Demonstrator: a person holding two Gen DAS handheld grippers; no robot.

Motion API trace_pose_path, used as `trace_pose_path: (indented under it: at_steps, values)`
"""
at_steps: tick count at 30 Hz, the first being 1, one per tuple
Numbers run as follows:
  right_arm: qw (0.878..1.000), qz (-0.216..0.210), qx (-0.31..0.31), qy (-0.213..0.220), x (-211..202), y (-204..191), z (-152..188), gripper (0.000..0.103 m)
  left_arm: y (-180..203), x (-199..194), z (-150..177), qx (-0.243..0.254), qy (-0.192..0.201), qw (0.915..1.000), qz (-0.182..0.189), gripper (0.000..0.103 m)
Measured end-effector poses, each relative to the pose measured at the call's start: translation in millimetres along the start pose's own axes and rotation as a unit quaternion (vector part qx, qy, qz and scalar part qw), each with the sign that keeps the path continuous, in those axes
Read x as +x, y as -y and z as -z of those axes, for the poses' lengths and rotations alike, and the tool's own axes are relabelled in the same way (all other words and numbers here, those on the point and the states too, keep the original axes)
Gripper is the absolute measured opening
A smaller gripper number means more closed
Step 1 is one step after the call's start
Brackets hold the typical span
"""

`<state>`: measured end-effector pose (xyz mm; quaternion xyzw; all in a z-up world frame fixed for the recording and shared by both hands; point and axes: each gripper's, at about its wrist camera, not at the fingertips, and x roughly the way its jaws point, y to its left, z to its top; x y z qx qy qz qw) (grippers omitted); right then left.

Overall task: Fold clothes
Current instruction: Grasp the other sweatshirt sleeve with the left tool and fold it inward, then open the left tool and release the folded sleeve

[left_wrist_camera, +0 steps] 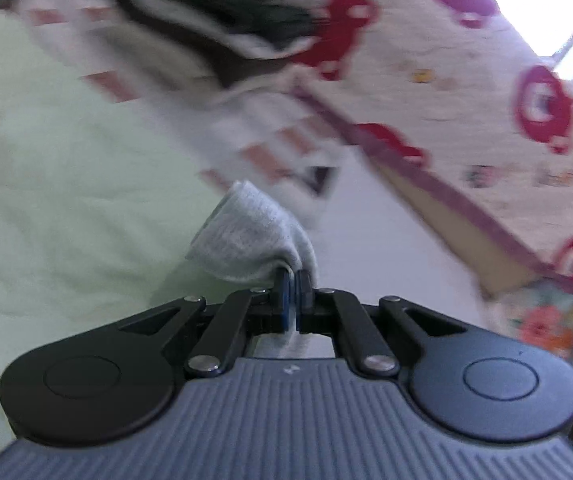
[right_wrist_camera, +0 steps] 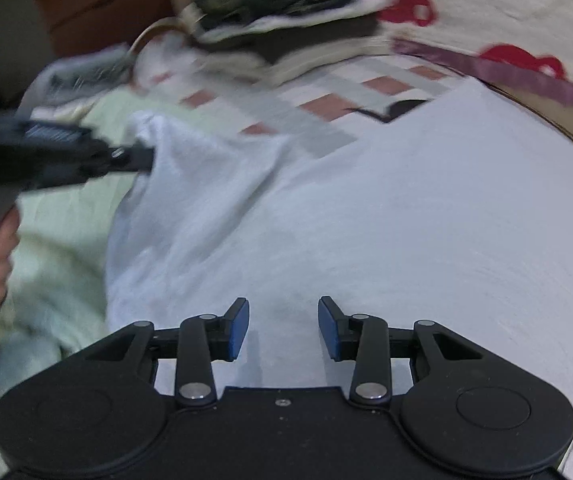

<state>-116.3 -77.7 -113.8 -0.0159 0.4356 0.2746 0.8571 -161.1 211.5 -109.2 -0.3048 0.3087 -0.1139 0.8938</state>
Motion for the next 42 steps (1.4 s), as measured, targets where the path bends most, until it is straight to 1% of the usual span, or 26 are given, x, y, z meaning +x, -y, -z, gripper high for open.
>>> trace_pose_path:
  at_steps: [1, 3, 5, 6, 8, 10, 11, 12, 13, 14, 16, 18, 20, 23, 24, 25, 27, 30, 31, 32, 33, 34, 37, 38, 39, 42]
  values:
    - [1.0, 0.003, 0.015, 0.004, -3, 6, -2, 0.043, 14, -1, 1, 0.015, -0.002, 0.9994, 0.031, 0.002]
    - [0.999, 0.008, 0.045, 0.013, -9, 18, -5, 0.043, 40, 0, 5, 0.034, -0.025, 0.995, 0.09, 0.002]
    - [0.996, 0.011, 0.083, 0.02, -17, 33, -7, 0.043, 59, 10, 16, 0.023, -0.081, 0.9877, 0.132, 0.002]
    - [0.994, 0.01, 0.111, 0.024, -21, 43, -6, 0.043, 65, 18, 25, 0.015, -0.115, 0.9837, 0.137, 0.002]
    - [0.987, 0.002, 0.157, 0.03, -28, 61, -4, 0.044, 64, 33, 45, 0.014, -0.161, 0.9803, 0.114, 0.002]
    - [0.982, -0.015, 0.184, 0.035, -32, 72, 1, 0.044, 63, 48, 64, 0.013, -0.206, 0.9743, 0.091, 0.004]
    - [0.981, -0.022, 0.19, 0.034, -33, 75, 2, 0.044, 62, 52, 71, 0.015, -0.221, 0.9718, 0.082, 0.005]
    - [0.981, -0.028, 0.19, 0.032, -33, 76, 4, 0.044, 62, 49, 73, 0.027, -0.217, 0.9724, 0.08, 0.005]
    - [0.982, -0.035, 0.184, 0.03, -34, 75, 5, 0.045, 64, 43, 72, 0.04, -0.21, 0.9733, 0.082, 0.012]
    - [0.983, -0.042, 0.176, 0.028, -33, 72, 4, 0.045, 65, 38, 71, 0.053, -0.204, 0.974, 0.084, 0.024]
    - [0.987, -0.057, 0.149, 0.026, -30, 64, -1, 0.046, 66, 27, 68, 0.078, -0.192, 0.9745, 0.085, 0.037]
    - [0.991, -0.075, 0.111, 0.025, -26, 51, -11, 0.046, 66, 17, 64, 0.103, -0.182, 0.9743, 0.083, 0.038]
    - [0.994, -0.088, 0.059, 0.022, -19, 32, -23, 0.046, 68, 8, 63, 0.138, -0.173, 0.9727, 0.069, 0.04]
    - [0.995, -0.088, -0.045, 0.0, 1, -4, -37, 0.05, 73, 2, 69, 0.196, -0.17, 0.9647, 0.045, 0.045]
    - [0.993, -0.087, -0.081, -0.008, 8, -17, -42, 0.054, 73, 3, 72, 0.204, -0.177, 0.9621, 0.037, 0.046]
    - [0.991, -0.074, -0.113, -0.019, 17, -28, -42, 0.06, 71, 2, 75, 0.208, -0.183, 0.9603, 0.03, 0.046]
    - [0.983, -0.038, -0.174, -0.046, 38, -49, -39, 0.065, 67, 1, 78, 0.213, -0.188, 0.9585, 0.023, 0.046]
    - [0.972, 0.015, -0.226, -0.063, 64, -61, -29, 0.065, 61, 1, 79, 0.215, -0.189, 0.9579, 0.015, 0.046]
    - [0.971, 0.024, -0.23, -0.059, 70, -59, -27, 0.064, 59, 2, 79, 0.216, -0.19, 0.9577, 0.012, 0.046]
    - [0.974, 0.026, -0.221, -0.048, 70, -55, -27, 0.061, 58, 3, 79, 0.217, -0.191, 0.9571, 0.008, 0.046]
    - [0.978, 0.026, -0.206, -0.034, 68, -49, -28, 0.044, 58, 5, 79, 0.219, -0.193, 0.9565, 0.004, 0.046]
    - [0.981, 0.027, -0.191, -0.021, 66, -43, -29, 0.009, 57, 6, 80, 0.218, -0.194, 0.9565, -0.001, 0.046]
    - [0.997, -0.014, -0.08, 0.016, 41, -16, -37, 0.008, 55, 9, 81, 0.213, -0.198, 0.9569, -0.005, 0.046]
    - [0.998, -0.029, -0.045, 0.033, 31, -7, -38, 0.008, 55, 9, 82, 0.215, -0.199, 0.9561, -0.007, 0.046]
    - [0.998, -0.031, -0.019, 0.048, 21, 2, -38, 0.008, 55, 10, 83, 0.217, -0.2, 0.9553, -0.009, 0.046]
    - [0.995, -0.021, 0.047, 0.082, -7, 29, -36, 0.008, 56, 11, 85, 0.224, -0.204, 0.9528, -0.014, 0.046]
